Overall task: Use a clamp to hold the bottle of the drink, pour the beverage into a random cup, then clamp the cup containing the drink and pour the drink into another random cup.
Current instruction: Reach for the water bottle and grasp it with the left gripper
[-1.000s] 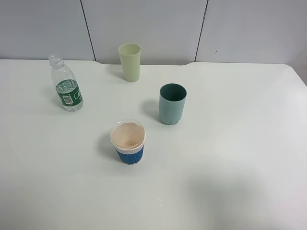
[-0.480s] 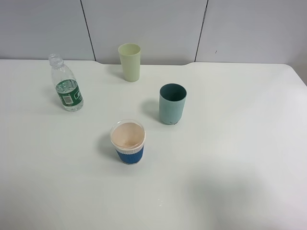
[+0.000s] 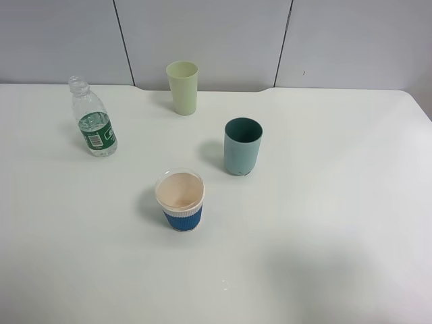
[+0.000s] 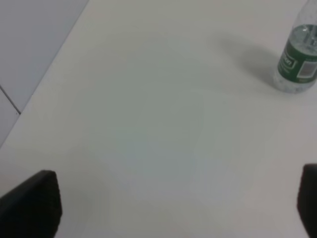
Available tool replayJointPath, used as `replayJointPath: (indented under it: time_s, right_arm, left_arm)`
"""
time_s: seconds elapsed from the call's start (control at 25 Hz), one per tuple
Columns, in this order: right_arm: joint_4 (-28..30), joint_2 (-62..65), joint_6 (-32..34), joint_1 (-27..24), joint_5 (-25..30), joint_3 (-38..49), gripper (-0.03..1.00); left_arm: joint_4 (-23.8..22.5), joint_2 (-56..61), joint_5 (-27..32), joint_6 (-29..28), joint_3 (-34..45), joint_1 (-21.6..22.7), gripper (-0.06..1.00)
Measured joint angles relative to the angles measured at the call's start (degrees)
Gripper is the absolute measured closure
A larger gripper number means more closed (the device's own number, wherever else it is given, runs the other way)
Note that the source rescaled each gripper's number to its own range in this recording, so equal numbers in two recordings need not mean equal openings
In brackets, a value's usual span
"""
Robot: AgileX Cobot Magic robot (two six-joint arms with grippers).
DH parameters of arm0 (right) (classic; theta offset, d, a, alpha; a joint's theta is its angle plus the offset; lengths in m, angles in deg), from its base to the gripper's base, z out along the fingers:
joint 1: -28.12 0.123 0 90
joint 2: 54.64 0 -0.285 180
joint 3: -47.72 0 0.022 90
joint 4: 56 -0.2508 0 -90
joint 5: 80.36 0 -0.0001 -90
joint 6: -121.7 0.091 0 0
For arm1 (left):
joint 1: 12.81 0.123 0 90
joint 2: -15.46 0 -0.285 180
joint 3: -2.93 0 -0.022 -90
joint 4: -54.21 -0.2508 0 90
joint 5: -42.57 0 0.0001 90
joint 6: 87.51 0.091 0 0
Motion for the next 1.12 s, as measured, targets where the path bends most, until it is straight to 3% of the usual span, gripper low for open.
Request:
replayJointPath:
  time_s: [1.12]
  right_arm:
    - [0.0, 0.0, 0.0, 0.0, 0.0, 0.0, -0.03]
  left_arm:
    - [0.0, 0.0, 0.0, 0.0, 0.0, 0.0, 0.02]
